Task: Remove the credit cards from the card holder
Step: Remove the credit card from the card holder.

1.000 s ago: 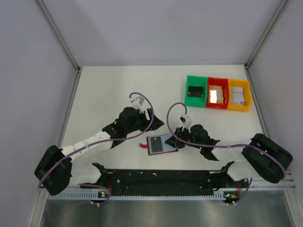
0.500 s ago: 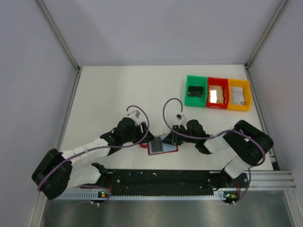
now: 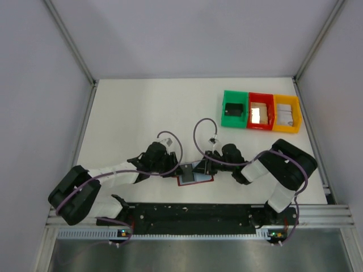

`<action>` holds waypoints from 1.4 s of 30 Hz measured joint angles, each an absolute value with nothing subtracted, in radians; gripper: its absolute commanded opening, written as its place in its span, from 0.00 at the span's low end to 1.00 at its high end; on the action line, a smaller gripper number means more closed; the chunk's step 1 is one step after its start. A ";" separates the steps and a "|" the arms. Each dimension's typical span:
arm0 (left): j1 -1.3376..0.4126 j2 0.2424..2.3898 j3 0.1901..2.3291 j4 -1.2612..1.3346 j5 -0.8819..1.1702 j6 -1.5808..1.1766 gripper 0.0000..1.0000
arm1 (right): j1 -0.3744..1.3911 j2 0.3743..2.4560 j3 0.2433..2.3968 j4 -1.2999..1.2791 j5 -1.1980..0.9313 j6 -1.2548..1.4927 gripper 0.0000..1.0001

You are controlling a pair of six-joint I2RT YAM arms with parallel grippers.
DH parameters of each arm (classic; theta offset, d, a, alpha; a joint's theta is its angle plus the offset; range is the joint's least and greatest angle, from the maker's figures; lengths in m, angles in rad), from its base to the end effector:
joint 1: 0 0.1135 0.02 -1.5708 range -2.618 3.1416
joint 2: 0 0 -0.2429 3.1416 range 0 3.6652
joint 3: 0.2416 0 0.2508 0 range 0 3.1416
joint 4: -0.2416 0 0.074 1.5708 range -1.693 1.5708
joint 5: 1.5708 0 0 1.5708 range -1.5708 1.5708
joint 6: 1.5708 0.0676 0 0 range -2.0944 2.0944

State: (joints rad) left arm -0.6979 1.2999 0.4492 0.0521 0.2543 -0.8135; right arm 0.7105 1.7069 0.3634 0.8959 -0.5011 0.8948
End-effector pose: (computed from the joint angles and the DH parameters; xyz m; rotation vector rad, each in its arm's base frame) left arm 0.1867 -0.1788 0.1042 -0.0152 2.5842 -0.9596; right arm 0.1960 0.2114 0.0727 -0.1560 2.3070 1.4390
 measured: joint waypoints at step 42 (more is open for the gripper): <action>-0.693 1.424 0.503 0.089 0.291 -0.804 0.00 | 0.688 1.586 0.374 0.681 -0.389 0.812 0.25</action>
State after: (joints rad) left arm -0.6926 1.4242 0.5026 0.0895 0.2909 -0.8040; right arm 0.6880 1.5856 0.3740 0.6807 -0.3893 0.8116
